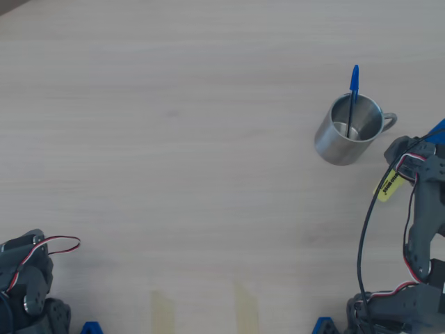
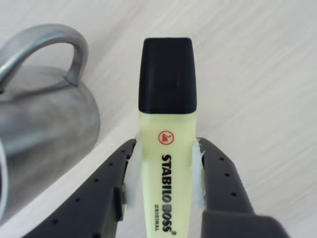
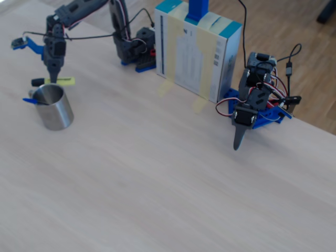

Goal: Grab the yellow pen and put it in the silver cup.

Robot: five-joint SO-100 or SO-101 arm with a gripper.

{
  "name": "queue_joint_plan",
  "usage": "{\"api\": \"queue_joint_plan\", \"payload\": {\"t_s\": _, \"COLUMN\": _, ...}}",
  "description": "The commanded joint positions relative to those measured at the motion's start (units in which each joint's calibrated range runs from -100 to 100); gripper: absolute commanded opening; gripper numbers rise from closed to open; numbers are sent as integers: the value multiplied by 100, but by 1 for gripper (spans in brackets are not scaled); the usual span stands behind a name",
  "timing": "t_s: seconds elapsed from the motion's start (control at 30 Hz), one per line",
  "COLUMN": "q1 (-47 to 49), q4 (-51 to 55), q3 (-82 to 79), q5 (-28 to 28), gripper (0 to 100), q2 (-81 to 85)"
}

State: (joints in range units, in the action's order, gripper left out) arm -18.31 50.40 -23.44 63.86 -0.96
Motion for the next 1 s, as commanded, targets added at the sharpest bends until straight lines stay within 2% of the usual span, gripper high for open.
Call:
{"api": "queue_joint_plan", "payload": {"t_s": 0.0, "q1": 7, "q4": -8, "q3": 27, "q5": -15, "gripper": 11, "q2": 445}}
{"api": "queue_joint_plan", "payload": {"t_s": 0.83, "q1": 7, "q4": -76, "q3": -880, "q5": -20, "gripper": 11, "q2": 2174}}
{"api": "queue_joint_plan", "payload": {"t_s": 0.97, "q1": -28, "q4": -85, "q3": -898, "q5": -234, "gripper": 11, "q2": 2390}}
